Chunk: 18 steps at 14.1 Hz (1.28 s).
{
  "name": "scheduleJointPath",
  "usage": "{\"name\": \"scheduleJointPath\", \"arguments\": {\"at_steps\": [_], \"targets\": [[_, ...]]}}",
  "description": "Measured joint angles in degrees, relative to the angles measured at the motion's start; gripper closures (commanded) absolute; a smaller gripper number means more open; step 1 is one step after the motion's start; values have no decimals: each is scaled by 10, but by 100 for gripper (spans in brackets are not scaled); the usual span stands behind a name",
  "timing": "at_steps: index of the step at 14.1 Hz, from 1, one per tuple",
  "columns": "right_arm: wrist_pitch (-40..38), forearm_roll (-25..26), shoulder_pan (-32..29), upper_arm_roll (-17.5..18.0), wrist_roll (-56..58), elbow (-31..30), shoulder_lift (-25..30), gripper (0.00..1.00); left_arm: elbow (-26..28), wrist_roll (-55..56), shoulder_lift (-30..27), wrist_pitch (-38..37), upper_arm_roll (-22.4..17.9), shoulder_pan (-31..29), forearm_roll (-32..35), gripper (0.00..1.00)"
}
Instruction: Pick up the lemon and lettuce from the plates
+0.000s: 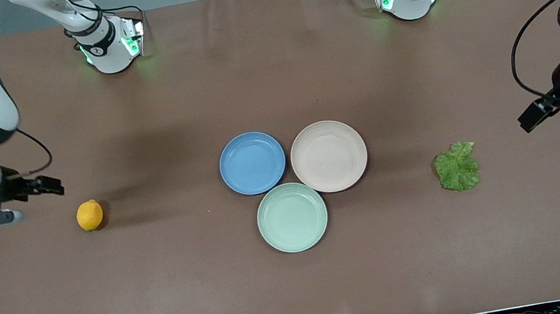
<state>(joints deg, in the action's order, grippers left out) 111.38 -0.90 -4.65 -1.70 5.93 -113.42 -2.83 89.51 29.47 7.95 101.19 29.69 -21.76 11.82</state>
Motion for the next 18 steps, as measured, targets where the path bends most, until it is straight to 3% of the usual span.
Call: {"name": "scheduleJointPath", "arguments": {"at_steps": [1, 4, 6, 12, 18], "targets": [[-45, 0, 0, 1, -4, 16, 18, 0, -1, -17, -13, -14, -23, 21, -9, 0], [-162, 0, 1, 7, -20, 89, 39, 0, -1, -97, -51, -63, -143, 126, -46, 0], [-217, 0, 4, 11, -32, 139, 40, 0, -1, -146, -71, -92, -180, 148, -58, 0], [-291, 0, 5, 12, -36, 242, 43, 0, 6, -214, -95, -118, -189, 152, -65, 0], [-289, 0, 8, 17, -36, 266, 43, 0, 7, -229, -97, -127, -190, 153, -69, 0]]}}
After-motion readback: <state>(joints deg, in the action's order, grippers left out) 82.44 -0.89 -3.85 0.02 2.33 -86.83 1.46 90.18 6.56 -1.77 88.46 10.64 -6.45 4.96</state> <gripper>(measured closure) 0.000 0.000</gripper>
